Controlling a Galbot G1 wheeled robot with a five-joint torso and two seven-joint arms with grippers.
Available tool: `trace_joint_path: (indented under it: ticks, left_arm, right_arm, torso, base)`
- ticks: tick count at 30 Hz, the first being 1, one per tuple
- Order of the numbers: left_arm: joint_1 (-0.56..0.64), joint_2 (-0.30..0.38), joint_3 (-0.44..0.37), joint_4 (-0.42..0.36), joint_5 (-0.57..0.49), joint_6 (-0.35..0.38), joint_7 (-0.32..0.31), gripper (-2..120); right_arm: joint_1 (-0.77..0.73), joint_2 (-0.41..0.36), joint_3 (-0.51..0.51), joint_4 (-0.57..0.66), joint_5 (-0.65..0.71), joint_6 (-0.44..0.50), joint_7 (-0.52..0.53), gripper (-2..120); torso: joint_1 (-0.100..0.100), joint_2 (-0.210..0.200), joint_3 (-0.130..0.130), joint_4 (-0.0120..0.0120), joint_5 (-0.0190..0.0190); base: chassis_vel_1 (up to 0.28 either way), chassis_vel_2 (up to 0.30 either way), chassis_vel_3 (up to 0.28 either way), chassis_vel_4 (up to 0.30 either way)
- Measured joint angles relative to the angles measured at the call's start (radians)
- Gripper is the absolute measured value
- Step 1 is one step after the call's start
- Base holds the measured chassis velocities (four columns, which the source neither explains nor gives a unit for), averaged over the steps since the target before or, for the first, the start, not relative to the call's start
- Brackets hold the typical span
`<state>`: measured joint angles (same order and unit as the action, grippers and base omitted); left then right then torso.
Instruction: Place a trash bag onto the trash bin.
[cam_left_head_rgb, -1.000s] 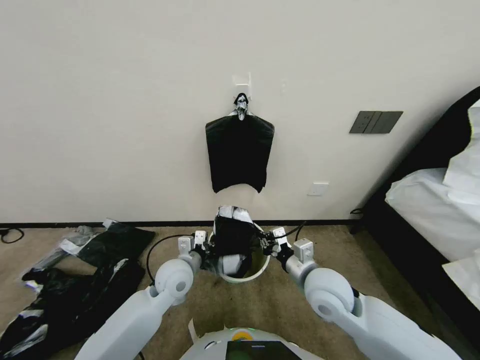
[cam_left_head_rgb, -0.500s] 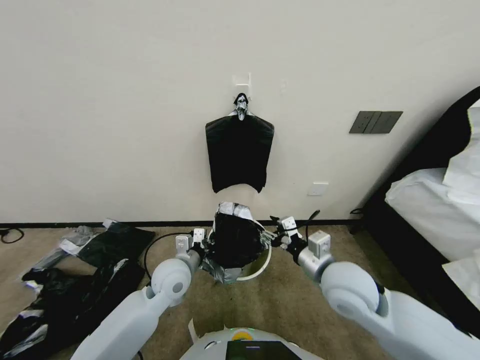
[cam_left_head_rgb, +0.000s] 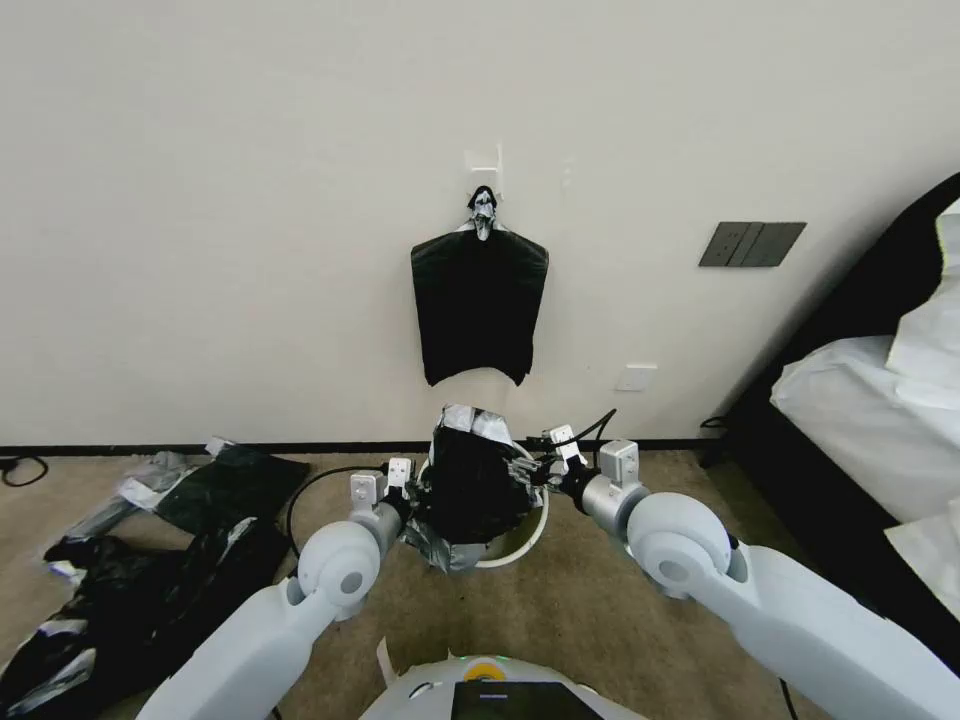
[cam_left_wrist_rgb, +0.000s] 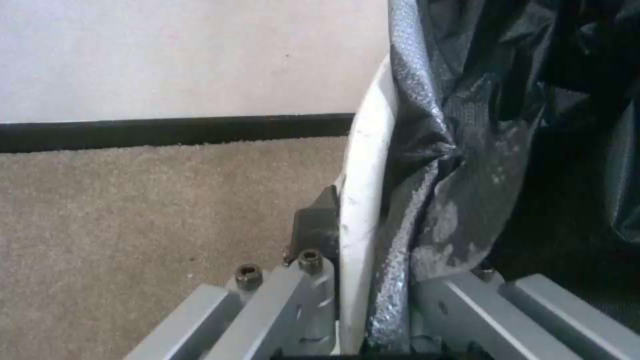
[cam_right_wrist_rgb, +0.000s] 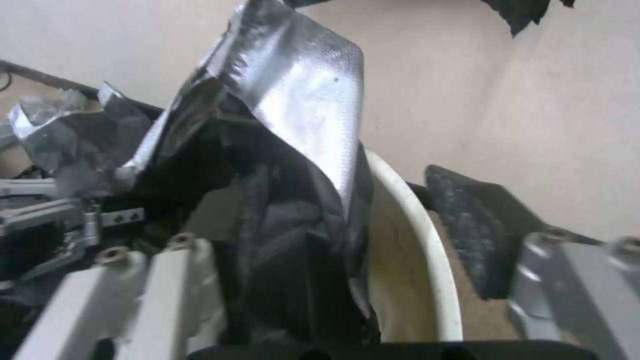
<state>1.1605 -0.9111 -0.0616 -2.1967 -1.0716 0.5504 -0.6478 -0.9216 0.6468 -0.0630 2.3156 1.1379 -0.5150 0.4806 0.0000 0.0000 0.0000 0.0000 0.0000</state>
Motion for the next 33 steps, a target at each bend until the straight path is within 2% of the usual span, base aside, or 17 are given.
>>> trace_joint_path:
  ticks: [3,4,6,9,11,12,13,15,16,26,33]
  left_arm:
    - [-0.001,0.002,0.003,-0.004,0.000,0.001,0.005,3]
    - [-0.001,0.002,0.003,-0.004,0.000,0.001,0.005,3]
    - [-0.001,0.003,0.005,-0.005,0.000,0.001,0.010,3]
    - [-0.001,0.004,0.005,-0.007,0.000,0.001,0.014,3]
    - [0.001,0.006,0.006,-0.011,0.000,0.001,0.020,3]
    - [0.001,0.006,0.006,-0.011,0.000,0.001,0.020,3]
    - [0.004,0.008,0.006,-0.016,0.000,0.001,0.025,3]
    - [0.006,0.010,0.005,-0.020,0.000,0.001,0.027,3]
    - [0.009,0.012,0.005,-0.024,0.000,0.001,0.032,3]
    - [0.053,0.022,-0.008,-0.062,0.036,-0.011,0.106,3]
    - [0.093,0.031,-0.031,-0.090,0.076,-0.054,0.180,3]
  right_arm:
    - [-0.004,-0.006,-0.004,-0.002,0.000,0.000,0.000,45]
    - [-0.004,-0.006,-0.004,-0.002,0.000,0.000,0.000,45]
    - [-0.006,-0.009,-0.005,-0.003,0.000,0.000,0.000,34]
    - [-0.006,-0.012,-0.007,-0.006,0.000,0.000,0.000,28]
    - [-0.006,-0.017,-0.007,-0.009,-0.001,0.001,0.000,17]
    - [-0.006,-0.017,-0.007,-0.009,-0.001,0.001,0.000,17]
    - [-0.005,-0.020,-0.007,-0.009,-0.002,0.002,0.001,10]
    - [-0.004,-0.021,-0.007,-0.009,-0.003,0.004,0.001,7]
    - [0.000,-0.024,-0.007,-0.009,-0.005,0.009,0.002,0]
    - [0.039,-0.058,-0.005,-0.029,-0.041,0.032,-0.002,0]
    - [0.092,-0.109,-0.011,-0.079,-0.036,0.032,-0.020,0]
  torso:
    - [0.000,0.000,0.000,-0.0001,0.0000]
    - [0.000,0.000,0.000,-0.0001,0.0000]
    - [0.000,0.000,0.000,-0.0001,0.0000]
    - [0.000,0.000,0.000,-0.0001,0.0000]
    - [0.000,0.000,0.000,-0.0001,0.0000]
    - [0.000,0.000,0.000,-0.0001,0.0000]
    - [0.000,0.000,0.000,-0.0001,0.0000]
    - [0.000,0.000,0.000,0.0000,0.0000]
    - [0.000,0.000,0.000,0.0000,0.0000]
    - [0.000,0.000,0.000,0.0000,0.0000]
    - [0.000,0.000,0.000,0.0000,0.0000]
  base:
    - [0.000,0.000,0.000,0.000]
    - [0.000,0.000,0.000,0.000]
    - [0.000,0.000,0.000,0.000]
    - [0.000,0.000,0.000,0.000]
    - [0.000,0.000,0.000,0.000]
    - [0.000,0.000,0.000,0.000]
    - [0.000,0.000,0.000,0.000]
    - [0.000,0.000,0.000,0.000]
    - [0.000,0.000,0.000,0.000]
    - [0.000,0.000,0.000,0.000]
    - [0.000,0.000,0.000,0.000]
